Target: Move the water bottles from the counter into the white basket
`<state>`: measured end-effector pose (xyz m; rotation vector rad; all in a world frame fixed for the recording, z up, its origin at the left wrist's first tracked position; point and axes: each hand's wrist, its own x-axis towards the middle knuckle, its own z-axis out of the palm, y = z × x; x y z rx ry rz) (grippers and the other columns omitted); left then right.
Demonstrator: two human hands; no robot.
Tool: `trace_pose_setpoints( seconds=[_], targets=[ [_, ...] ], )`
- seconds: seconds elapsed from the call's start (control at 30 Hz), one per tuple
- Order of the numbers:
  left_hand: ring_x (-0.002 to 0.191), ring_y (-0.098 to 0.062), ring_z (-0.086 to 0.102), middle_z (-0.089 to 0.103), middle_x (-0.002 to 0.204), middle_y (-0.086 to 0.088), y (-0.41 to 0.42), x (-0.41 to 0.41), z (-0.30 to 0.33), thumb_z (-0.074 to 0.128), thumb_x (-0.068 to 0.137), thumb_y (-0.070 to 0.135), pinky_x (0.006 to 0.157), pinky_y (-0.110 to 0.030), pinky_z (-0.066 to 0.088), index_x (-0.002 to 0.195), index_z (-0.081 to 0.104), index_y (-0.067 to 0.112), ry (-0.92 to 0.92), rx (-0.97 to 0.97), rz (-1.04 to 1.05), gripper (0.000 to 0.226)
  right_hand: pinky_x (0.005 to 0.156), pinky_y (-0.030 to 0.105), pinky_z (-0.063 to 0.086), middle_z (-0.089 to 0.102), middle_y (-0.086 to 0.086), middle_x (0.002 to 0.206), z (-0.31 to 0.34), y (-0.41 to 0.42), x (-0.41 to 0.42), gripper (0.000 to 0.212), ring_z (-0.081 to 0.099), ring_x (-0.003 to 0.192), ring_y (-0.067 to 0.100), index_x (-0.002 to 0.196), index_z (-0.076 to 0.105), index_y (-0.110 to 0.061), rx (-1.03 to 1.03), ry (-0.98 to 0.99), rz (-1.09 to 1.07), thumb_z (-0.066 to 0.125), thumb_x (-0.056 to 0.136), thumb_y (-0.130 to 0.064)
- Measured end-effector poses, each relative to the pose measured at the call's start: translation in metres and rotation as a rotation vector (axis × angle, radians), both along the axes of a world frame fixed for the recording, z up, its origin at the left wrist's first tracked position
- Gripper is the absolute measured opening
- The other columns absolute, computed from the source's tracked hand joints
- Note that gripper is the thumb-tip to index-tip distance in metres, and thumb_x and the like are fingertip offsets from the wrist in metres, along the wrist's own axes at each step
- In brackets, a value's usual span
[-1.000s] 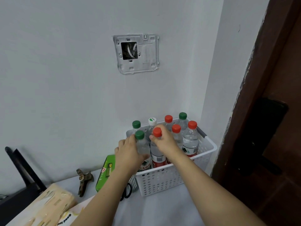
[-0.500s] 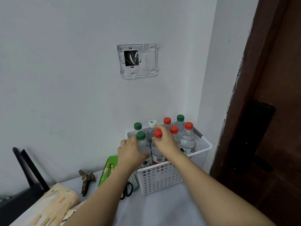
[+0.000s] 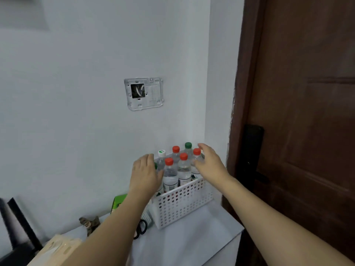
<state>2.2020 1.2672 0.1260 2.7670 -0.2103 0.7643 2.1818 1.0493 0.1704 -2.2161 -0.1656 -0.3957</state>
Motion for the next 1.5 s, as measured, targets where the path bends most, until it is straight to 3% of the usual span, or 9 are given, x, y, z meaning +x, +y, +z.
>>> trace_pose_setpoints(
  seconds=[0.1,0.23,0.5,0.77,1.2,1.5],
  targets=[
    [0.130,-0.035,0.044,0.050,0.141,-0.018,-0.013,-0.005,0.022,0.057,0.097,0.035,0.115,-0.045,0.029,0.140,0.046,0.002,-0.062,0.094,-0.122,0.055,0.111,0.027,0.024,0.032,0.005,0.155,0.008,-0.015,-0.031,0.063,0.032,0.140,0.019,0.150,0.031,-0.014,-0.115,0.004,-0.115,0.059,0.094,-0.020],
    [0.133,-0.031,0.041,0.048,0.143,-0.013,-0.041,-0.013,0.045,0.053,0.098,0.036,0.117,-0.046,0.027,0.141,0.044,0.007,-0.118,0.154,-0.286,0.053,0.119,0.035,0.021,0.030,0.009,0.156,0.017,-0.036,-0.079,0.068,0.027,0.143,0.024,0.151,0.028,-0.010,-0.272,0.028,-0.238,0.062,0.093,-0.021],
    [0.134,-0.033,0.042,0.048,0.146,-0.014,-0.124,-0.077,0.081,0.054,0.098,0.038,0.118,-0.049,0.028,0.145,0.043,0.007,-0.199,0.138,-0.529,0.057,0.119,0.036,0.020,0.029,0.008,0.156,0.047,-0.104,-0.205,0.069,0.024,0.144,0.024,0.151,0.027,-0.011,-0.346,0.067,-0.528,0.060,0.093,-0.025],
    [0.140,-0.031,0.036,0.044,0.150,-0.011,-0.216,-0.194,0.105,0.055,0.098,0.039,0.119,-0.049,0.025,0.148,0.042,0.008,-0.233,0.108,-0.748,0.060,0.119,0.036,0.020,0.031,0.009,0.155,0.065,-0.155,-0.345,0.071,0.024,0.145,0.026,0.151,0.028,-0.011,-0.364,0.104,-0.718,0.062,0.091,-0.026],
    [0.140,-0.028,0.039,0.045,0.149,-0.010,-0.338,-0.434,0.103,0.057,0.096,0.038,0.120,-0.047,0.027,0.145,0.045,0.010,-0.256,0.103,-0.878,0.057,0.116,0.036,0.026,0.037,0.005,0.153,0.054,-0.263,-0.600,0.069,0.032,0.141,0.024,0.149,0.031,-0.014,-0.414,0.120,-0.827,0.064,0.090,-0.028],
    [0.142,-0.025,0.037,0.044,0.151,-0.007,-0.397,-0.522,0.088,0.057,0.096,0.041,0.122,-0.045,0.024,0.147,0.043,0.015,-0.187,0.132,-0.928,0.059,0.114,0.038,0.034,0.037,0.004,0.153,0.040,-0.292,-0.705,0.067,0.038,0.139,0.024,0.150,0.030,-0.016,-0.392,0.193,-0.894,0.063,0.092,-0.028]
  ],
)
